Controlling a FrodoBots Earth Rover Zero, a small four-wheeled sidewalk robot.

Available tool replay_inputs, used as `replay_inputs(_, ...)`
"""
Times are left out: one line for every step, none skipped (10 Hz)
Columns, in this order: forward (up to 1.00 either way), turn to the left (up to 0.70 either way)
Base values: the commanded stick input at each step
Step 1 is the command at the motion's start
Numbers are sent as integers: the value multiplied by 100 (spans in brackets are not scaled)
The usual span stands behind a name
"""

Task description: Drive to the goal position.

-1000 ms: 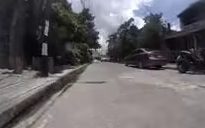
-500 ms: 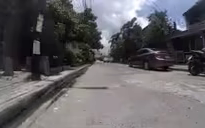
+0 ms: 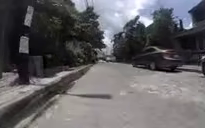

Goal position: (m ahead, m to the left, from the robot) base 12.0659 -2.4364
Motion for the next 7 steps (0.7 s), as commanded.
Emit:
replay_inputs(100,0)
replay_inputs(100,0)
replay_inputs(100,0)
replay_inputs(100,0)
replay_inputs(100,0)
replay_inputs(100,-2)
replay_inputs(100,-3)
